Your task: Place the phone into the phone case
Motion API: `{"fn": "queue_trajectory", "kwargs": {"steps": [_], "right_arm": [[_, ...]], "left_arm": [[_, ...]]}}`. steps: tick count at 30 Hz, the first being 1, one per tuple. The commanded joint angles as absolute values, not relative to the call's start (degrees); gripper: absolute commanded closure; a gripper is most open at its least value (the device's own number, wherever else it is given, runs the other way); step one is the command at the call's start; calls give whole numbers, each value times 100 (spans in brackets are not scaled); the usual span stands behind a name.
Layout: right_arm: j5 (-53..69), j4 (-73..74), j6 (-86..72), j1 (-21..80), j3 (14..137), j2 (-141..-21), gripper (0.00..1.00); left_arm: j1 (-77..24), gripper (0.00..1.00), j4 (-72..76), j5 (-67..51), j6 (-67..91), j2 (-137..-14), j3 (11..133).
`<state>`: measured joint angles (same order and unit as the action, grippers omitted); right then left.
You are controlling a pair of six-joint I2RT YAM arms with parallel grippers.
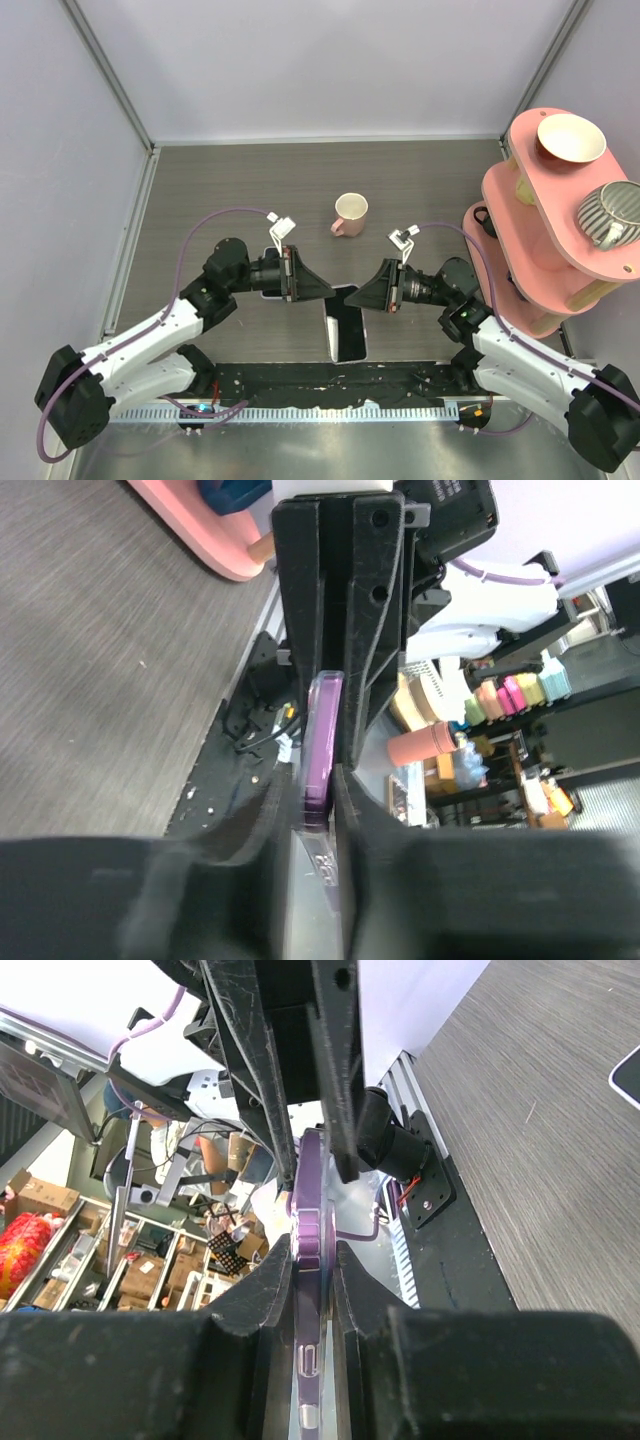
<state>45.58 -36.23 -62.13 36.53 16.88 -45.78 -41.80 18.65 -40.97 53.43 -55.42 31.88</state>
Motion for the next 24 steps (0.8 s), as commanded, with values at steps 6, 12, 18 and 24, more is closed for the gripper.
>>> {"fn": "queue_trajectory", "kwargs": {"steps": [6,12,18,24], "right_arm": [[4219,-3291,-5812,3683,1941,-4614,99],[4026,-2804,-5590,3674,1934,-4650,99],[3683,-2603,-5284,3674,1872,-4754,99],[3017,-2382,-4870,3683,1968,-5308,99]], "left_arm": [[-4166,100,1013,-3754,4624,-5291,3445],[-4157,81,18,-3148,4044,-5124,3770],[-4148,32,-1211,-1681,3639,-4896,4086],[-4157,13,-1792,94,3217,-4281,4184]]}}
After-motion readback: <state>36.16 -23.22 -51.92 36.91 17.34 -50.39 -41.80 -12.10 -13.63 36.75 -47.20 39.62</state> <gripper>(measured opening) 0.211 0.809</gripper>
